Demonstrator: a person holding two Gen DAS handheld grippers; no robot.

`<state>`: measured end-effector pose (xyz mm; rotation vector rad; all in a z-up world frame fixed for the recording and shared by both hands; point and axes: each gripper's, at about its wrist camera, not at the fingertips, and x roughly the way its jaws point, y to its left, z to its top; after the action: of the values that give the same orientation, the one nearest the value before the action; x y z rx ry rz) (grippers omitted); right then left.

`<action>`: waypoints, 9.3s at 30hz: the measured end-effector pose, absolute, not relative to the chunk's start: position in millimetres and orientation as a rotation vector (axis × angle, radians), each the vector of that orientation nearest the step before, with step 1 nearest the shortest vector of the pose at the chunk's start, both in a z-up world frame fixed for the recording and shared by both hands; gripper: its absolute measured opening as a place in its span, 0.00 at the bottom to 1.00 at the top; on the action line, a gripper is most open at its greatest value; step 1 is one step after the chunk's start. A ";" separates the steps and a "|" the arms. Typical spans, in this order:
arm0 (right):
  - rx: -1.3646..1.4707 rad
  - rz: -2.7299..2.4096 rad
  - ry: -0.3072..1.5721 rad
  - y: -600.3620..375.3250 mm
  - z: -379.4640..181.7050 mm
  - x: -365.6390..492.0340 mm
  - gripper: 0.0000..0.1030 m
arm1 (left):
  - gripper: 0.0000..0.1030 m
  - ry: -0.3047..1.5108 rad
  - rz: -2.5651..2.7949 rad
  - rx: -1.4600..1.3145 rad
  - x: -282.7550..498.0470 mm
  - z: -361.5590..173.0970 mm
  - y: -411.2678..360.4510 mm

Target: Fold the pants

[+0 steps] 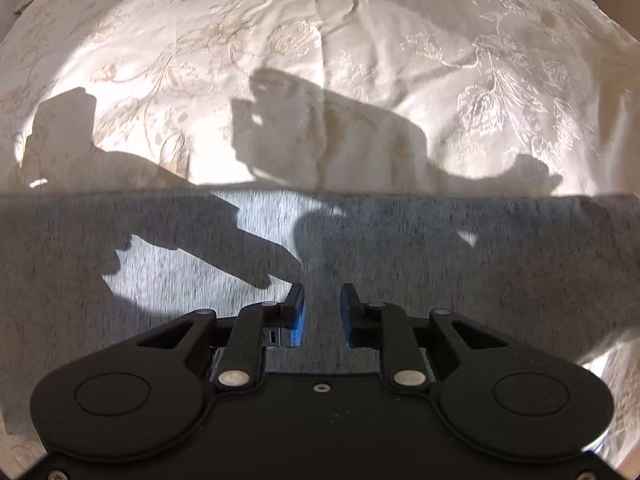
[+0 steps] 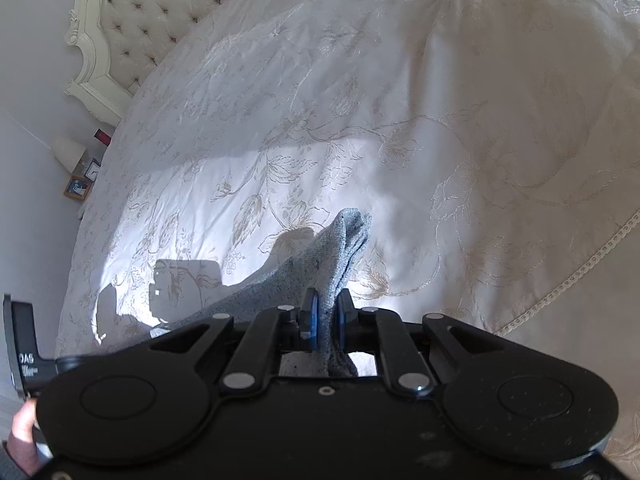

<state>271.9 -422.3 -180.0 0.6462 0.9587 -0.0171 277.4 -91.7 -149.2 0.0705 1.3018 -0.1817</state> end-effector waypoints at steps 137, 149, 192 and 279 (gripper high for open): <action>0.146 0.031 1.039 -61.5 -134.6 239.0 0.27 | 0.36 1.158 0.208 0.006 242.6 -98.3 302.4; 0.150 0.029 1.027 67.9 -104.4 230.1 0.27 | 0.37 1.168 0.257 -0.015 304.3 -134.3 430.7; 0.116 0.077 1.137 175.5 -107.0 244.6 0.27 | 0.65 1.106 0.004 -0.695 284.4 -183.2 530.2; 0.302 0.266 1.145 -45.5 -180.5 304.1 0.05 | 0.21 1.123 0.019 0.075 235.0 -114.0 221.5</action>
<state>304.1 -45.5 -180.5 0.3024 1.1453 0.2664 235.0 221.5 -114.0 0.0745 1.1228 0.0188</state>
